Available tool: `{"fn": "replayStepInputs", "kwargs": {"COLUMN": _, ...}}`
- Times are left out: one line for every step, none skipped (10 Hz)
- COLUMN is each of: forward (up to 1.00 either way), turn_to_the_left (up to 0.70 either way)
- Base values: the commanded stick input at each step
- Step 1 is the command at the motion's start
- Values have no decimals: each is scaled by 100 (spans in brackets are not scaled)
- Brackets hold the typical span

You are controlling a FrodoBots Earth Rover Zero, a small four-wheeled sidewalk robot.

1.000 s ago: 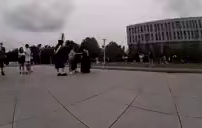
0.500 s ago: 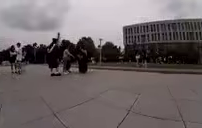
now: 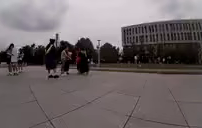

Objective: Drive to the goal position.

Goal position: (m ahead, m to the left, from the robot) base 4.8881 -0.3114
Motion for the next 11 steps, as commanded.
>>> {"fn": "replayStepInputs", "kwargs": {"forward": 60, "turn_to_the_left": -9}}
{"fn": "replayStepInputs", "kwargs": {"forward": 60, "turn_to_the_left": -12}}
{"fn": "replayStepInputs", "kwargs": {"forward": 60, "turn_to_the_left": -13}}
{"fn": "replayStepInputs", "kwargs": {"forward": 60, "turn_to_the_left": -13}}
{"fn": "replayStepInputs", "kwargs": {"forward": 60, "turn_to_the_left": -14}}
{"fn": "replayStepInputs", "kwargs": {"forward": 60, "turn_to_the_left": -14}}
{"fn": "replayStepInputs", "kwargs": {"forward": 60, "turn_to_the_left": -14}}
{"fn": "replayStepInputs", "kwargs": {"forward": 60, "turn_to_the_left": -14}}
{"fn": "replayStepInputs", "kwargs": {"forward": 60, "turn_to_the_left": -14}}
{"fn": "replayStepInputs", "kwargs": {"forward": 60, "turn_to_the_left": -14}}
{"fn": "replayStepInputs", "kwargs": {"forward": 60, "turn_to_the_left": -14}}
